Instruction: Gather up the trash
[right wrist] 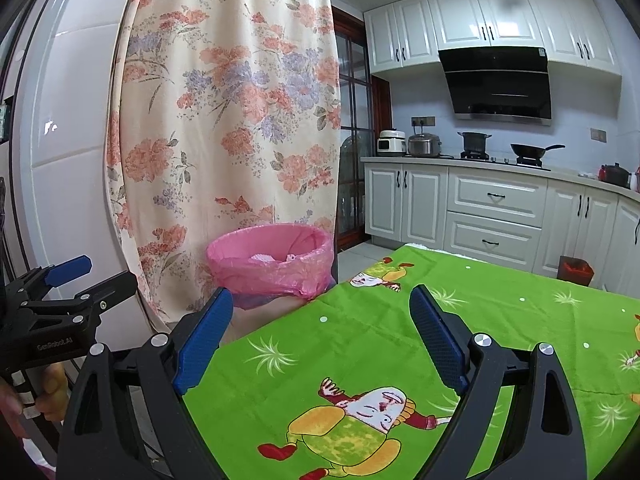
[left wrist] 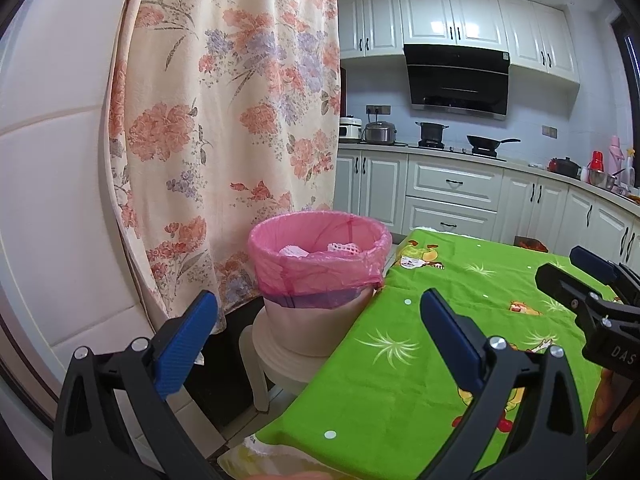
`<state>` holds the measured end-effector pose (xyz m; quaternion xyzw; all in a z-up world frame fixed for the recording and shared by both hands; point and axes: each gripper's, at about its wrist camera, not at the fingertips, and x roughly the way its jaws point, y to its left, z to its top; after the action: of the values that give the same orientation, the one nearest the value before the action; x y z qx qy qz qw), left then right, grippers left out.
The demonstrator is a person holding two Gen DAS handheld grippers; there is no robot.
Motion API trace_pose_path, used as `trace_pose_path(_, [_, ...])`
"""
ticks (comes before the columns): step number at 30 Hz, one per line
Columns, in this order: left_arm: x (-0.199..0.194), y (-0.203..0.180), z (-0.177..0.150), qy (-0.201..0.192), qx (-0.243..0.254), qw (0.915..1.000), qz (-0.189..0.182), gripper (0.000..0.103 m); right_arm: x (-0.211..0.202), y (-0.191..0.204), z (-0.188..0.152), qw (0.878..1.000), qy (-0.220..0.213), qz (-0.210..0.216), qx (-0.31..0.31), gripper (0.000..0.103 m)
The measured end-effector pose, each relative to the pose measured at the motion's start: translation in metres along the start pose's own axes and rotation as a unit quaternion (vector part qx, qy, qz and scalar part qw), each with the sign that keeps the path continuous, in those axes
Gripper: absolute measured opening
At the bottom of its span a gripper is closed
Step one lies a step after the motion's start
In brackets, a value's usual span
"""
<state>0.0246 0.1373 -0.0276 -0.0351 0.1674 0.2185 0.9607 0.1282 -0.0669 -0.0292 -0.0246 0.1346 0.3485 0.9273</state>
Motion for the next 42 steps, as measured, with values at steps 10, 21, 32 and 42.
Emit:
trace_pose_path(10, [-0.0016,0.0005,0.0005,-0.002,-0.001,1.0,0.003,0.098,-0.0035,0.0011,-0.0005,1.0,-0.004,0.001,-0.002,0.085])
trace_pose_path(21, [-0.0049,0.0004,-0.0011,-0.004,0.0,1.0,0.004,0.098,-0.0061,0.002,-0.0019,1.0,-0.004,0.003,-0.004,0.085])
trace_pose_path(32, [-0.0055,0.0016,-0.002,-0.001,-0.001,1.0,0.008,0.098,-0.007,0.0052,-0.0007,1.0,-0.001,0.005,-0.007,0.085])
trace_pose_path(42, [-0.0055,0.0056,-0.0035,0.001,-0.009,0.9999,0.008,0.098,-0.0062,0.0068,-0.002,1.0,0.001,0.006,-0.007,0.085])
